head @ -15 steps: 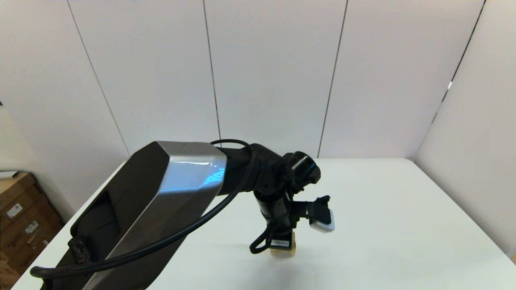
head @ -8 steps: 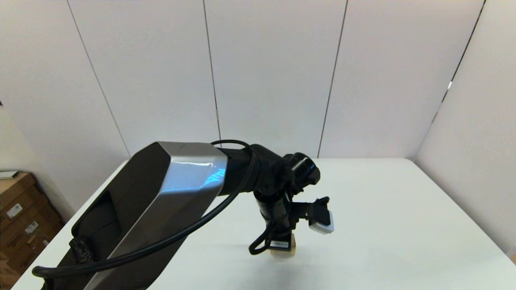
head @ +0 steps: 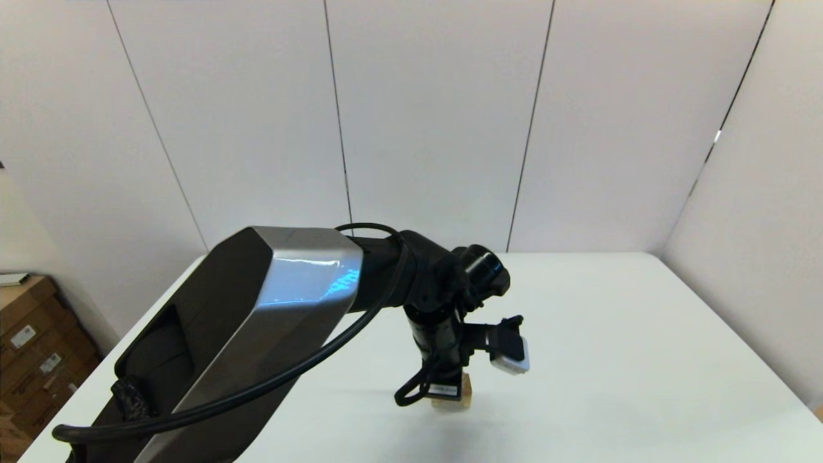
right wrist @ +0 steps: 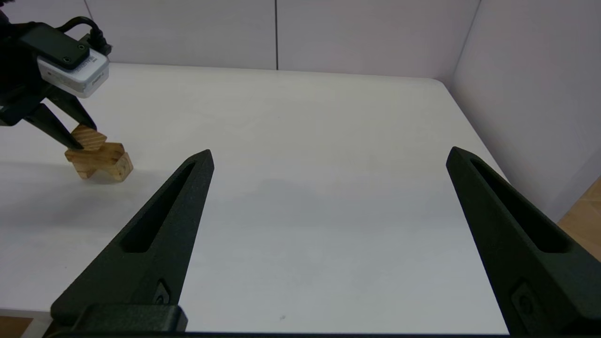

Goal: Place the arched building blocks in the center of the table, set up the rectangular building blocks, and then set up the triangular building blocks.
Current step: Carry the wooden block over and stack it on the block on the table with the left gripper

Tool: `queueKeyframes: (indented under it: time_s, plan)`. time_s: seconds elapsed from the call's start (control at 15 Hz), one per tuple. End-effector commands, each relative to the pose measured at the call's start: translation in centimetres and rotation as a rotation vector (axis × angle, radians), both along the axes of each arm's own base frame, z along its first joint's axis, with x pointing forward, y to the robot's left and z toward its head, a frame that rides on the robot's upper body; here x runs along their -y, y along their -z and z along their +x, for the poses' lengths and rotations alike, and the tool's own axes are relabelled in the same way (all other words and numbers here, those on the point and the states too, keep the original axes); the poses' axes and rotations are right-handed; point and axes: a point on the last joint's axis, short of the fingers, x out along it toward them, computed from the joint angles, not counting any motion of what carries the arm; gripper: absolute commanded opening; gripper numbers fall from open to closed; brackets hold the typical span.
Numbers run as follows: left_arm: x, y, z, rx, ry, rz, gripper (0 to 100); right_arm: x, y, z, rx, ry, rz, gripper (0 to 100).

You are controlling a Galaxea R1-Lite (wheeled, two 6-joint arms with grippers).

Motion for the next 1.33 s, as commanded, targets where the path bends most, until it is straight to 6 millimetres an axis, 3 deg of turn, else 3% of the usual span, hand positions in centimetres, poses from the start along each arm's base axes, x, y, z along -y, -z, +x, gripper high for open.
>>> queueKeyframes:
  time_s: [0.07,1.33]
  plan:
    - [0.00,0.14,0.03,-0.001,0.004,0.004,0,0.00,0.04,0.01,-0.001,-0.001,-0.001,100]
    - [0.15,-0.07,-0.20,0.005,0.009,0.002,0,0.00,0.00,0.00,0.000,-0.001,-0.001,100]
